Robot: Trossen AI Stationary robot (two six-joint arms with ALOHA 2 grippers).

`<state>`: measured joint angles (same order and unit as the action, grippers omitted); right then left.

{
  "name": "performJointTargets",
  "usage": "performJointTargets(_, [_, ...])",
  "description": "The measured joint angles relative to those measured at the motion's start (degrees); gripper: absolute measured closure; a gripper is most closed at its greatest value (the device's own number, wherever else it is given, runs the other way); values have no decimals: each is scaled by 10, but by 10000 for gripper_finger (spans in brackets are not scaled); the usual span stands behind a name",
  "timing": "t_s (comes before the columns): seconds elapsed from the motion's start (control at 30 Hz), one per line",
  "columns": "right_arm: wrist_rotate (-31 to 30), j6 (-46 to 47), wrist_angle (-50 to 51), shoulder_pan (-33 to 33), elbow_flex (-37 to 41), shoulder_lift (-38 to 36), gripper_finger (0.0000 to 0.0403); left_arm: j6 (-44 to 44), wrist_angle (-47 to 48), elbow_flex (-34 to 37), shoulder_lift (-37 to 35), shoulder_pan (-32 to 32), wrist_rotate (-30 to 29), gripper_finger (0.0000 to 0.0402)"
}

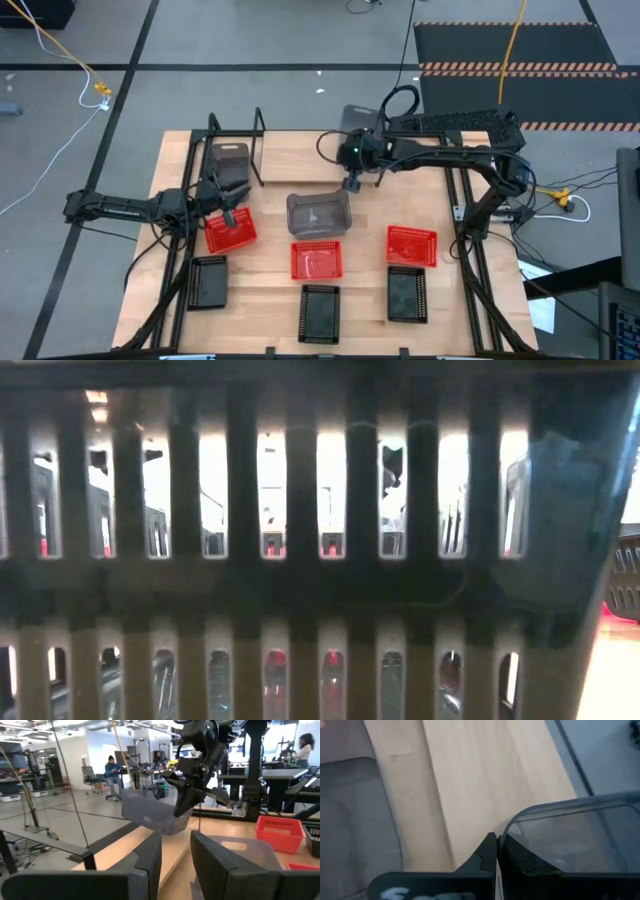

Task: Stack baskets on shelf by color
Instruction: Put the right transparent black bin on the shelf

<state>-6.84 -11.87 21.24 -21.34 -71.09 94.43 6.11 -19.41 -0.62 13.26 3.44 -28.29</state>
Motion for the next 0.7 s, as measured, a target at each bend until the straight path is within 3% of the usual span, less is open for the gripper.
performJointTargets(0.13, [41,8,9,-10,0,0,403,0,0,0,0,0,-3,295])
performJointTargets(0.7, [37,18,-15,-15,35,0,385,0,5,0,0,0,-3,295])
